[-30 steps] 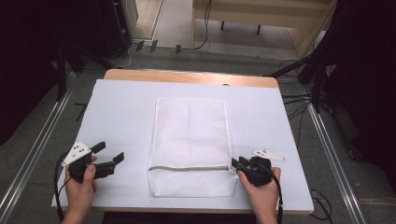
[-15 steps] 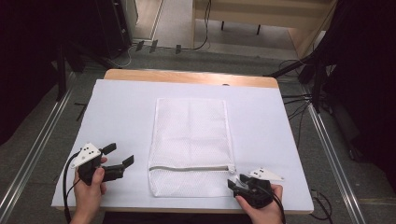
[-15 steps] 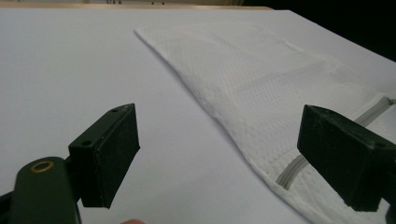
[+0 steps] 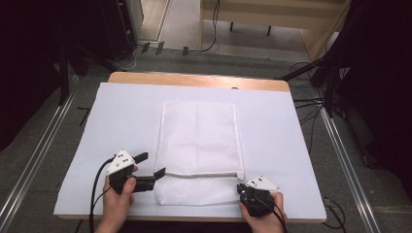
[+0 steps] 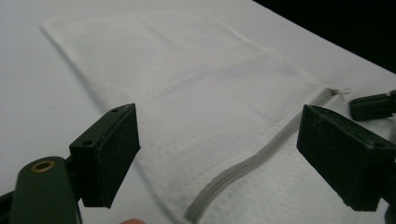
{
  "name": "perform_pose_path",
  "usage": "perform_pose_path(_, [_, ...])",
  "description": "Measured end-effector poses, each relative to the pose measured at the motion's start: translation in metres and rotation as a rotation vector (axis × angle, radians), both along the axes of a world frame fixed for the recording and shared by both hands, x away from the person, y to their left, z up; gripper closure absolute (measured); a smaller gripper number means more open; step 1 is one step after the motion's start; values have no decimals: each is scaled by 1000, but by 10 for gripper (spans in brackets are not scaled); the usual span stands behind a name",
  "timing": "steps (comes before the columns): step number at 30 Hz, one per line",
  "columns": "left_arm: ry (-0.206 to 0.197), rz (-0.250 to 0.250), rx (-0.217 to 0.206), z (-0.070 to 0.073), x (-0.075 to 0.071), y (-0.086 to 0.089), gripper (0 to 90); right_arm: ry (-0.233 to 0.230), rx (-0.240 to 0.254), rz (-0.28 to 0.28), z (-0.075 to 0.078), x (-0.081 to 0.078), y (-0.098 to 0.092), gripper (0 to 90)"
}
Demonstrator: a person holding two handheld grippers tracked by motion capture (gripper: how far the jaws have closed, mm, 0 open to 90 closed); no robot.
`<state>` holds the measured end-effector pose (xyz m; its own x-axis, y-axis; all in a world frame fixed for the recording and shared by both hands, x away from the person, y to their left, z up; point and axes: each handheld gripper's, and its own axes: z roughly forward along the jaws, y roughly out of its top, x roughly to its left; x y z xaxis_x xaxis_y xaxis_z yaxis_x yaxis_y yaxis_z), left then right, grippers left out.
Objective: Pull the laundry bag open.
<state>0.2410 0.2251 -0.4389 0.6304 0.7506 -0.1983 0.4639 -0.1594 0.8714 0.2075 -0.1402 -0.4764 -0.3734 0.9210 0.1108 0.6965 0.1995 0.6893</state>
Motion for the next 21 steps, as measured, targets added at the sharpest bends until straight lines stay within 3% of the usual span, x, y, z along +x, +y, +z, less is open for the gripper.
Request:
perform_pose_path(3, [4,-29,3,1,0,-15,131,0,19,4,0,1,-2,890])
perform_pose_path(4, [28,-57,-9,2,0,-29,132,-23,17,10,2,0,0,891])
perform_pose_path(5, [28,-57,-9,2,0,-29,133,-23,17,10,2,0,0,891])
perform_pose_path(6, [43,-84,-24,3,2,-42,134,-51,17,17,6,-3,2,892])
perform_pose_path(7, [43,-84,-24,3,2,-42,134,-51,17,17,6,-3,2,892])
perform_pose_path(8, [59,-107,-29,4,3,-56,134,-88,6,23,10,-5,6,893])
perform_pose_path(9, [59,-107,-29,4,3,-56,135,-99,0,28,11,-6,8,892])
perform_pose_path(10, [71,-131,-31,3,4,-70,135,-103,-7,40,12,-6,9,892])
perform_pose_path(15, [85,-168,-15,1,4,-92,147,-72,1,81,8,-6,17,887])
perform_pose_path(17, [89,-168,-5,-2,4,-99,169,-48,19,102,5,-6,19,823])
perform_pose_path(21, [108,-168,3,-5,6,-104,186,-54,64,94,8,-5,10,700])
